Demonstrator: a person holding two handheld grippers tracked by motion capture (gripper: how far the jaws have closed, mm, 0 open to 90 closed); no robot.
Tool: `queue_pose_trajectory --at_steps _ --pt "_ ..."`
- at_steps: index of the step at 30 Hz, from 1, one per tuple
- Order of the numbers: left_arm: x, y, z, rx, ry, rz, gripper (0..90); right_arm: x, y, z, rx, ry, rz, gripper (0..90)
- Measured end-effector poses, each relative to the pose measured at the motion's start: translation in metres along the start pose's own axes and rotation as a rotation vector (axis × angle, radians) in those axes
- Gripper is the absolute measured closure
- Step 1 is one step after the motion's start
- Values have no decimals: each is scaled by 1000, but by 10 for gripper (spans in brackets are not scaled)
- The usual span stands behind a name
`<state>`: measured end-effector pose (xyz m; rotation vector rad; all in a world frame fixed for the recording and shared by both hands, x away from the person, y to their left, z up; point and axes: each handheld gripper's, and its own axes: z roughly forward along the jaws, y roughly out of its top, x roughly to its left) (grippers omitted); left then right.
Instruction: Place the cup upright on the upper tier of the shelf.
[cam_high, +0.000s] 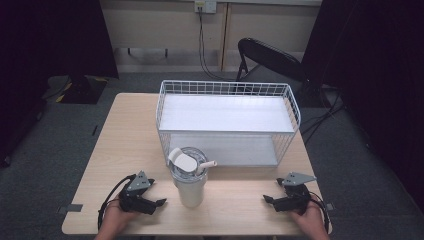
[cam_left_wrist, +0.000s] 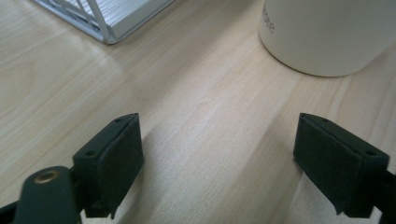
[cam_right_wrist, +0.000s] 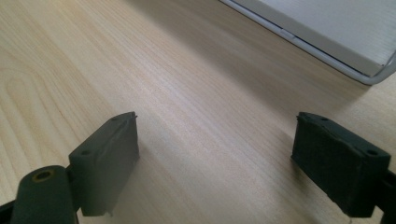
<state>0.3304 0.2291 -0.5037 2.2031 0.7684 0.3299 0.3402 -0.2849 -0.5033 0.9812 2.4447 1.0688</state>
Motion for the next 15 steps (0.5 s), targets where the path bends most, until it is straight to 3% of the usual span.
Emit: queue_pose_trajectory --at_steps 10,14,15 --pt "-5 2 0 22 16 -12 134 0 0 0 0 -3 1 137" --pt "-9 5 0 24 -15 13 166 0 0 0 0 0 0 131" --pt "-11 6 1 14 -45 16 168 -1 0 1 2 4 -3 129"
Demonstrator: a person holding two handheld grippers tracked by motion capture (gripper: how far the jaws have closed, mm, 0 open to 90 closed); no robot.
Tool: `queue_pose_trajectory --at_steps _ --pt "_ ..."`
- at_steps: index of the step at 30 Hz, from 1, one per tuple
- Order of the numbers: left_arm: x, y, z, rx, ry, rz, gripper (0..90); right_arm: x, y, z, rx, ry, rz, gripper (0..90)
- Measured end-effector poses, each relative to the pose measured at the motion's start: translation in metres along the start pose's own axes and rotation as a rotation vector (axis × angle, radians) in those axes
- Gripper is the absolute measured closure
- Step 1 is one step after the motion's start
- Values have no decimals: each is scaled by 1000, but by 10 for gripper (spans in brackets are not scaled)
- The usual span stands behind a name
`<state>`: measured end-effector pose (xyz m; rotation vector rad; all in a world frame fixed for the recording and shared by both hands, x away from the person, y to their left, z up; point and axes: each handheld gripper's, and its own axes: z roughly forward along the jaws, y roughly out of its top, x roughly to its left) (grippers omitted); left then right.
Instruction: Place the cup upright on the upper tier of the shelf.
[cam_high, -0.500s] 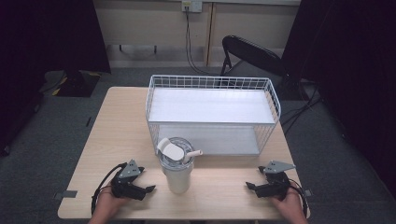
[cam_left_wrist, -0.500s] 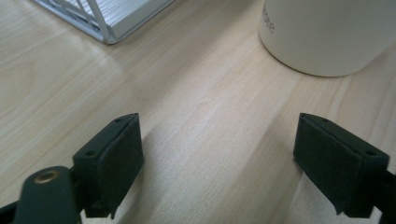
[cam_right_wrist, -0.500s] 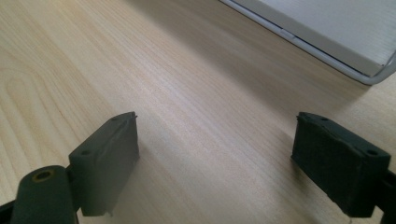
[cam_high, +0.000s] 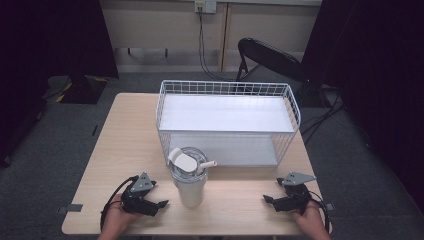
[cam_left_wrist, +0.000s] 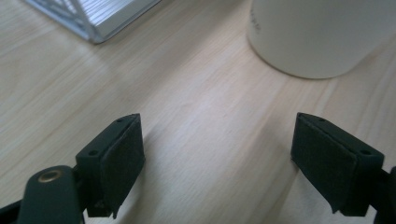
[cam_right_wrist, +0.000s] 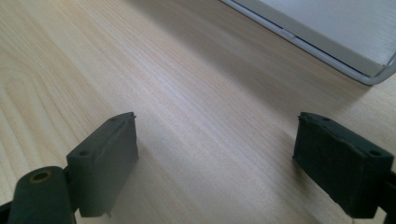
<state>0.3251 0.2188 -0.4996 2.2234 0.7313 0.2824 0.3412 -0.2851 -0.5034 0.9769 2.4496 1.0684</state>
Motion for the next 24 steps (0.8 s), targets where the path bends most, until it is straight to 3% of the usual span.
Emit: queue_pose_trajectory --at_steps 3,4,12,24 --pt "-1 2 -1 -20 -28 -20 168 0 0 0 0 0 -1 128" --pt "-3 5 -3 -51 -49 -28 168 0 0 0 0 1 -1 129" --pt "-15 23 -14 -157 -117 -38 171 0 0 0 0 0 -1 129" --pt "-22 39 -15 -222 -153 -59 181 0 0 0 0 0 -1 128"
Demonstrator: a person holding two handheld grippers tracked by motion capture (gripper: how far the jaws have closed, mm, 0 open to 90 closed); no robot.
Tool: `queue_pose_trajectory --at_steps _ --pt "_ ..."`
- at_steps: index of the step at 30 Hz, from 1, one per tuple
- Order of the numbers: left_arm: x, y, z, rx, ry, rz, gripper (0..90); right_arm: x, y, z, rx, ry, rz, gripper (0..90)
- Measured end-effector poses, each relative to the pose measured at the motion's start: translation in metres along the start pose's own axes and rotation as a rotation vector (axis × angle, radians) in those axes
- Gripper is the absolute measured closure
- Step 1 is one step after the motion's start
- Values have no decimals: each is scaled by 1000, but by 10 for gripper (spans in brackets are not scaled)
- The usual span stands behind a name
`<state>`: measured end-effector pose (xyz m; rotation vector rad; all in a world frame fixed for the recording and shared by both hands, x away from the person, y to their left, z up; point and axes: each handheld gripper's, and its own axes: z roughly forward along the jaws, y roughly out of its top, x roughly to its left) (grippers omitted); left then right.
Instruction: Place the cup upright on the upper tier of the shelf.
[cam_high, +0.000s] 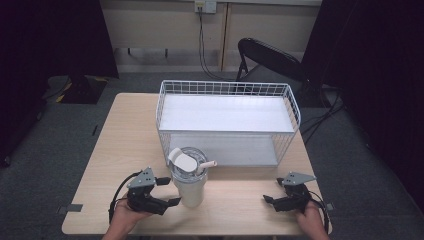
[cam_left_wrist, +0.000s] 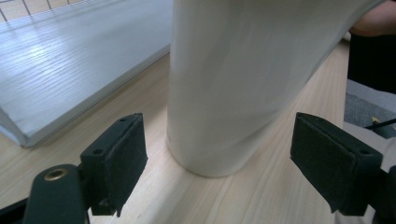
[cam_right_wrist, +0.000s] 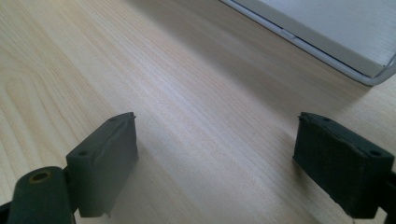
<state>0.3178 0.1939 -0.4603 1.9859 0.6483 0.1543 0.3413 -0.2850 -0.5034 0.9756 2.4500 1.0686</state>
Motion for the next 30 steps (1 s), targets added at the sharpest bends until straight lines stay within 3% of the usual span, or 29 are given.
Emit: queue_pose_trajectory --at_steps 7,17,30 --pt "-2 6 4 -5 0 12 182 0 0 0 -2 -3 3 129" --pt "-7 12 9 -61 -28 38 178 0 0 0 -2 -3 3 129" --pt "-11 18 17 -110 -20 66 133 0 0 0 -2 -3 3 128"
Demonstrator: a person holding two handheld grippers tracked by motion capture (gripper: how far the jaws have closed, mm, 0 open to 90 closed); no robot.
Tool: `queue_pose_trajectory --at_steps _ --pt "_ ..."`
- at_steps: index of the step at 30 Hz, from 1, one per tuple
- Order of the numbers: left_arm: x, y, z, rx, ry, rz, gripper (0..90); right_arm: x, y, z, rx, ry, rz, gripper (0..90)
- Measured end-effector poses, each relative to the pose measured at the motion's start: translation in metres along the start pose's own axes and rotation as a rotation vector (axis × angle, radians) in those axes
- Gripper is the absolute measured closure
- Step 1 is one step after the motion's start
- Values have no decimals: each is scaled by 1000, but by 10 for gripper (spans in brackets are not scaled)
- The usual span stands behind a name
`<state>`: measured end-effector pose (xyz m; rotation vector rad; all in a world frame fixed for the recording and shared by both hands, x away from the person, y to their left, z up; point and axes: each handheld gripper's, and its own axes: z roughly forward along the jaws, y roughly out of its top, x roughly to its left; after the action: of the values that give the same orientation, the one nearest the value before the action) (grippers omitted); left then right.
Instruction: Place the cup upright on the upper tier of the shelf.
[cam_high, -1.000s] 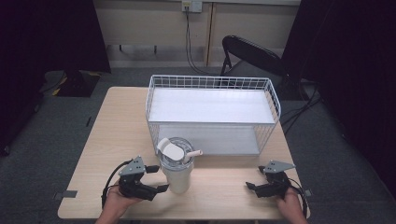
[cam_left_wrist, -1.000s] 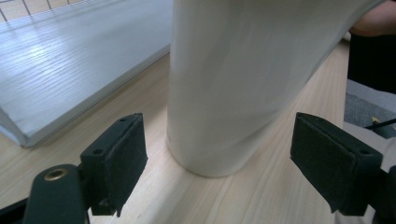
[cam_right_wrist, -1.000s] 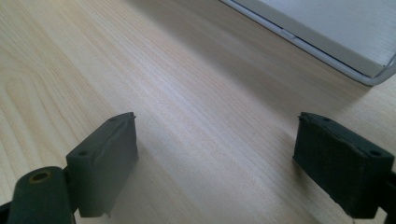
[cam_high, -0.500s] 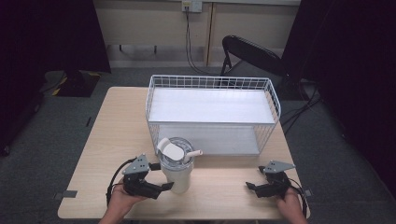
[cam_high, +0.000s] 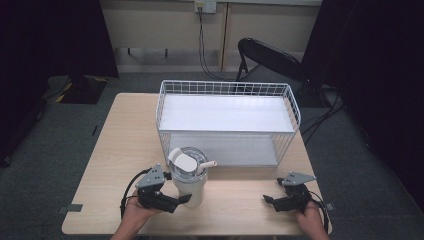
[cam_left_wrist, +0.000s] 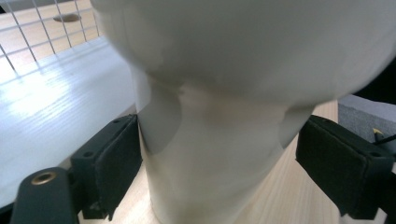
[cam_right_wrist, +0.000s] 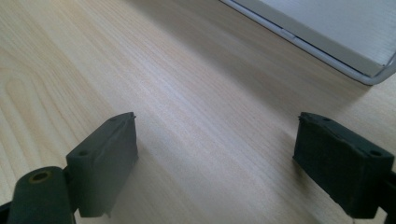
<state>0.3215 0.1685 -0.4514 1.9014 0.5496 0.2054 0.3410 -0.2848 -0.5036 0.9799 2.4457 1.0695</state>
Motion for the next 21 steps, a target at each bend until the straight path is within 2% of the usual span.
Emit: queue_pose_trajectory --at_steps 4,13,21 --pt "0 2 3 -26 1 7 113 0 0 0 0 0 0 128" --pt "-1 7 13 -33 15 13 80 0 0 0 0 0 0 128" --pt "-2 7 20 -72 22 23 72 -1 2 2 6 10 -7 109"
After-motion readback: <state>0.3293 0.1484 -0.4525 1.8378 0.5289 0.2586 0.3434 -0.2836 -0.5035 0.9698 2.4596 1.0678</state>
